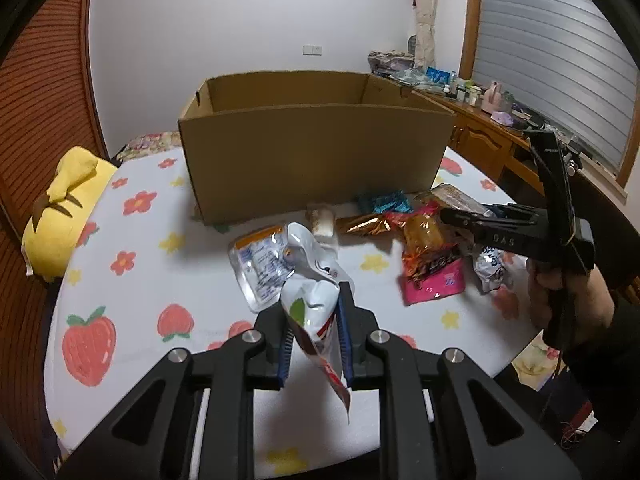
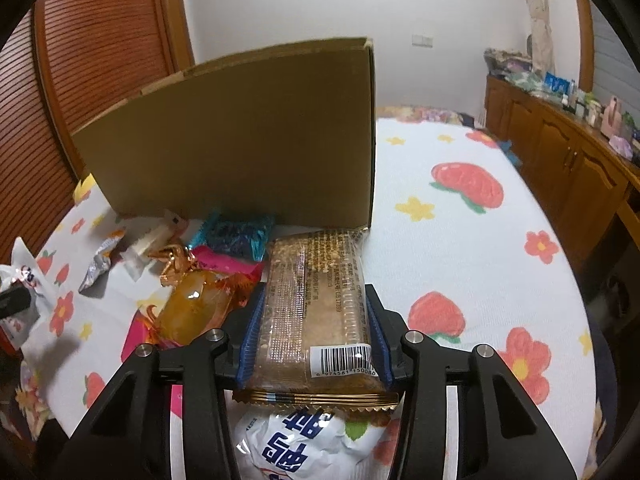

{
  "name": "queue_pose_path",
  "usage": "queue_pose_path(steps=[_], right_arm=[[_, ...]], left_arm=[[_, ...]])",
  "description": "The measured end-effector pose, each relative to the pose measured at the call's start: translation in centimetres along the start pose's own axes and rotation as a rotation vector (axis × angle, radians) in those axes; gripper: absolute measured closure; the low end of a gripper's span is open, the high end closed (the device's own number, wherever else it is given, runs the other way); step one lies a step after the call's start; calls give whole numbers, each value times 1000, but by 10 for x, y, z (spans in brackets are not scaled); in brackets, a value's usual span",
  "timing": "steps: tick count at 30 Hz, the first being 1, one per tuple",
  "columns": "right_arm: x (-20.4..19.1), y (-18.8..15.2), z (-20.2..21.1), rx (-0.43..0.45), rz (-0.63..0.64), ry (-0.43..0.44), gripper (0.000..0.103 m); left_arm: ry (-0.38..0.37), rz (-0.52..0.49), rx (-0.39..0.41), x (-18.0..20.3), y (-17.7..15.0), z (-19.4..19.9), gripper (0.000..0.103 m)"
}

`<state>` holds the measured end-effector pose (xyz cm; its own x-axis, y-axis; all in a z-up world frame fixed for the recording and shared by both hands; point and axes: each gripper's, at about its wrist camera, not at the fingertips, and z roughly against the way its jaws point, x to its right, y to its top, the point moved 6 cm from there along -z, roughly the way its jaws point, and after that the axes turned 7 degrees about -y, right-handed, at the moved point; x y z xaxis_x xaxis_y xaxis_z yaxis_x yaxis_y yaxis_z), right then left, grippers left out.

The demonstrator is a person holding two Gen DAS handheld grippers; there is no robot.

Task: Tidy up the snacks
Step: 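Carry both packets over the box and release them inside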

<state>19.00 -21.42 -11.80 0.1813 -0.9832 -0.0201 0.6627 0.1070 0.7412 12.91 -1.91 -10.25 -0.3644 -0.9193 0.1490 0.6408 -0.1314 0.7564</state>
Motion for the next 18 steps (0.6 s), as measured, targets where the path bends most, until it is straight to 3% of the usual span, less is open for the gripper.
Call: queue_pose_path(steps=[18], right_arm=[[-2, 3, 14, 85, 9, -17, 57]], left_arm=[[5, -12, 74, -5, 46, 13, 86]])
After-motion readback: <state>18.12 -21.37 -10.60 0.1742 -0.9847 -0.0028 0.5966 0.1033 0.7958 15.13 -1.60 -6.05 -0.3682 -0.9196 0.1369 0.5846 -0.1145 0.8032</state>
